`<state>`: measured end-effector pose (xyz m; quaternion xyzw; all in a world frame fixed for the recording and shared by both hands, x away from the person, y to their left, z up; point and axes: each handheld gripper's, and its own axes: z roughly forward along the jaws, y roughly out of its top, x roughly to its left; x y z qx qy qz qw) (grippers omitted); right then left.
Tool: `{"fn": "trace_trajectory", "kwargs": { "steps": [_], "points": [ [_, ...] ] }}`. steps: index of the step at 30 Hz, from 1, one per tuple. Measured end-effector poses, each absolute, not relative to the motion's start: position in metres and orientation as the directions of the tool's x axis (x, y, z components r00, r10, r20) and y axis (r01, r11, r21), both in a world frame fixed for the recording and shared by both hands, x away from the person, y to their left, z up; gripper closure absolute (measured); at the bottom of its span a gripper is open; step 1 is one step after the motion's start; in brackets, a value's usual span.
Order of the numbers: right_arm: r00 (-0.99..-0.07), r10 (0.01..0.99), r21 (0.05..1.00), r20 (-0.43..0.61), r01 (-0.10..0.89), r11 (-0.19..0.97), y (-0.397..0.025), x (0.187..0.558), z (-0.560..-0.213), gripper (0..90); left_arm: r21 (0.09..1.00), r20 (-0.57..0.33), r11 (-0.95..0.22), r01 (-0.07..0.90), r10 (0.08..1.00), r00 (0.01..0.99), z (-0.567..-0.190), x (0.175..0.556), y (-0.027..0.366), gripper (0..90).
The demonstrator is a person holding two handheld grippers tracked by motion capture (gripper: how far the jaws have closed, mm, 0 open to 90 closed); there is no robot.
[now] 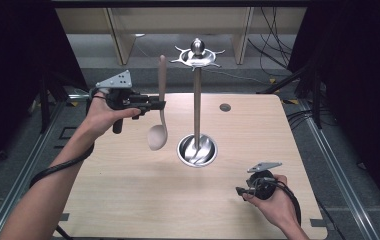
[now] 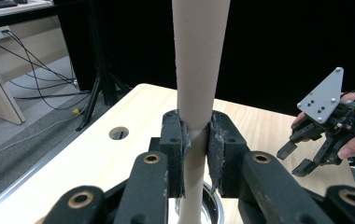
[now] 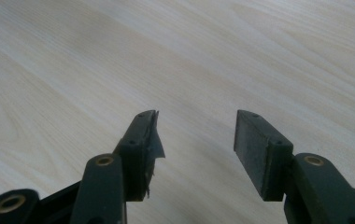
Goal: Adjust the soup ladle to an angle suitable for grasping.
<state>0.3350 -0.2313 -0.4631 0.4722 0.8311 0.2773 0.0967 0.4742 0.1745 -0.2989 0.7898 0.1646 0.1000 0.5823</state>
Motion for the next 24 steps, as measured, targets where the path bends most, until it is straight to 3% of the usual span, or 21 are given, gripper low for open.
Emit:
{"fn": "trace_trajectory", "kwargs": {
  "steps": [24],
  "points": [
    [-0.53, 0.841, 0.55, 0.105, 0.736, 0.395, -0.2314, 0.3353, -0.4633, 49.5, 0.944, -0.058, -0.286, 0.162, 0.341, 0.938, -0.2988, 0.4831, 0.1663, 76.5]
  ]
}}
